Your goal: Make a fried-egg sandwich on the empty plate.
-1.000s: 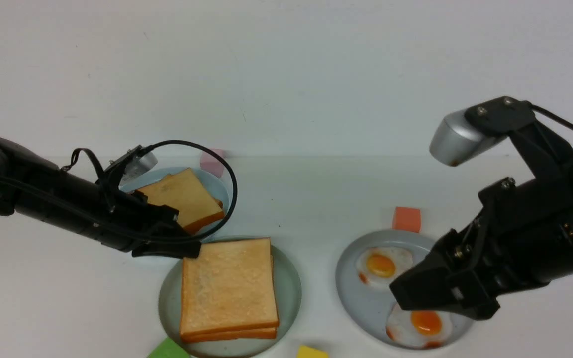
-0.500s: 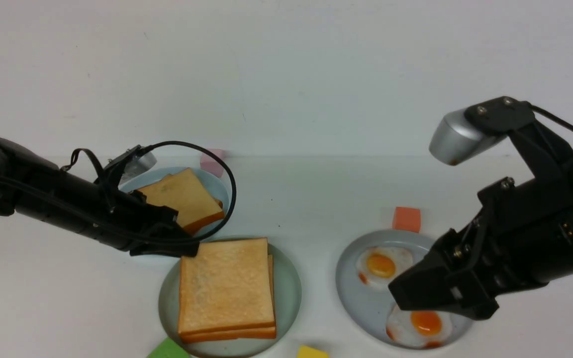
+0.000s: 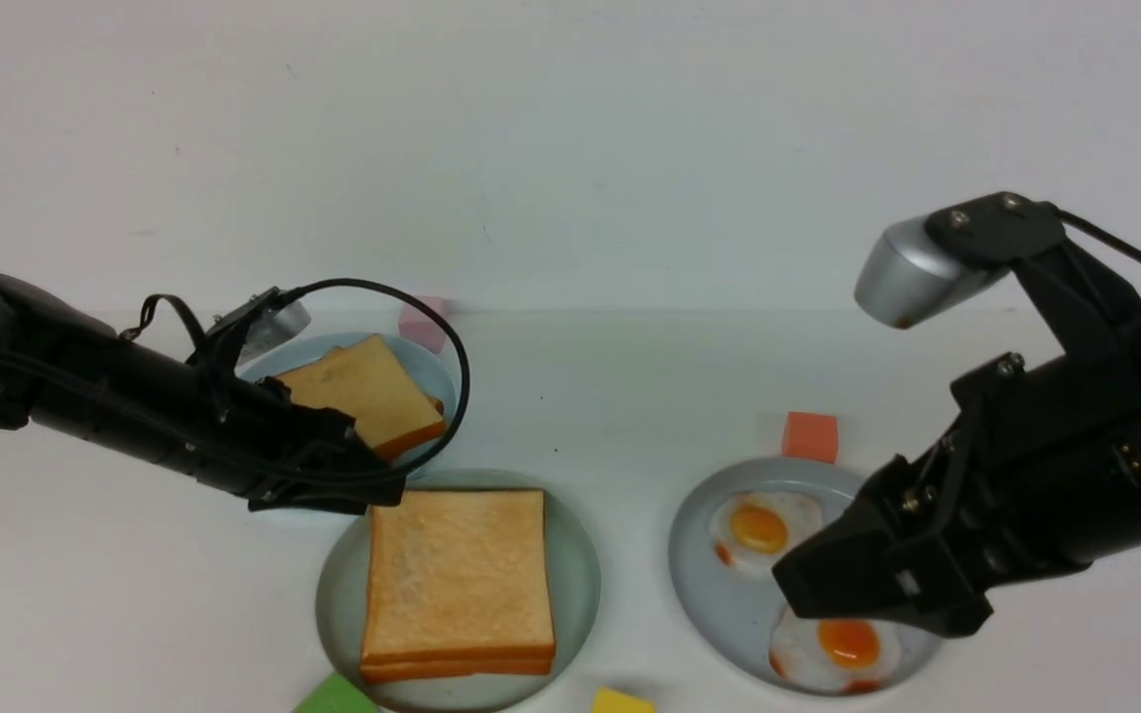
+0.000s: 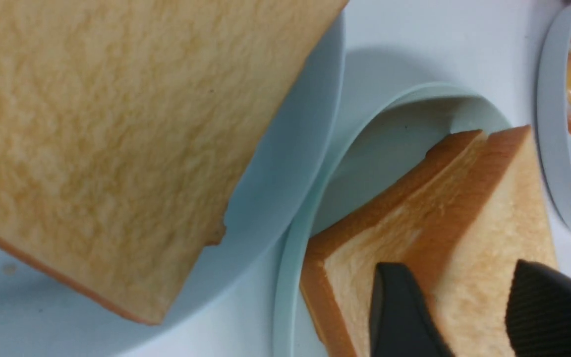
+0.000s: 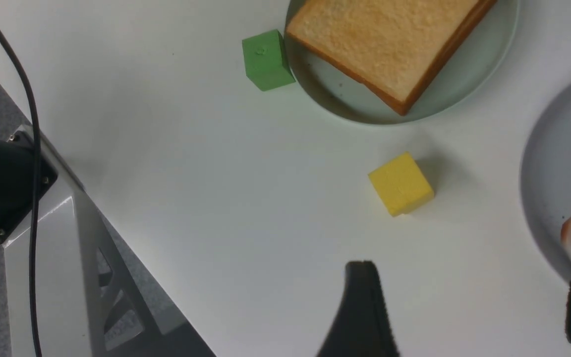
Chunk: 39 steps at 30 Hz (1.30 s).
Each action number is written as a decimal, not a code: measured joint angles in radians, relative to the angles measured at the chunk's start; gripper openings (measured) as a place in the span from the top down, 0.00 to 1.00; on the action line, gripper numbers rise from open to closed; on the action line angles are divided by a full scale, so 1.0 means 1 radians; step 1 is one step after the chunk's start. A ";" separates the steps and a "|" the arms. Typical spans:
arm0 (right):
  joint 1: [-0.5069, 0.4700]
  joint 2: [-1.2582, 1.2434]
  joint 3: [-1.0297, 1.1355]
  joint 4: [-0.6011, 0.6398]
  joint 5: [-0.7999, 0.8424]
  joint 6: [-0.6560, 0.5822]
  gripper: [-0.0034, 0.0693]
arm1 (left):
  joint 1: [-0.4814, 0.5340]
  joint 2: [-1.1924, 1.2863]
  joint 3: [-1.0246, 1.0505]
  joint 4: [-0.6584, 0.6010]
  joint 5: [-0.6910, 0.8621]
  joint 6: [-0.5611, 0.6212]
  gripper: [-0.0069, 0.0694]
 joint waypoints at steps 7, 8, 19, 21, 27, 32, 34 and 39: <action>0.000 0.000 0.000 0.003 -0.001 -0.001 0.23 | 0.002 -0.013 -0.015 0.031 -0.028 -0.072 0.45; 0.000 0.000 0.000 0.002 -0.002 -0.001 0.23 | 0.002 -0.019 -0.017 0.043 -0.039 -0.089 0.45; 0.000 0.000 0.000 -0.209 -0.030 0.139 0.70 | -0.014 -0.348 -0.020 0.308 -0.114 -0.481 0.56; 0.000 0.000 0.000 -0.284 -0.042 0.227 0.87 | -0.043 -0.411 -0.020 0.307 -0.099 -0.502 0.64; 0.000 -0.018 0.022 -0.459 -0.086 0.435 0.97 | -0.235 -0.598 0.006 0.307 -0.066 -0.532 0.90; 0.000 -0.160 0.162 -0.446 -0.208 0.460 0.97 | -0.371 -0.717 0.058 0.488 -0.026 -0.680 0.93; 0.000 -0.261 0.255 -0.443 -0.285 0.455 0.97 | -0.399 -0.792 0.094 0.574 -0.019 -0.782 0.93; 0.000 -0.490 0.459 -0.456 -0.446 0.391 0.97 | -0.419 -0.996 0.197 0.696 -0.018 -0.971 0.93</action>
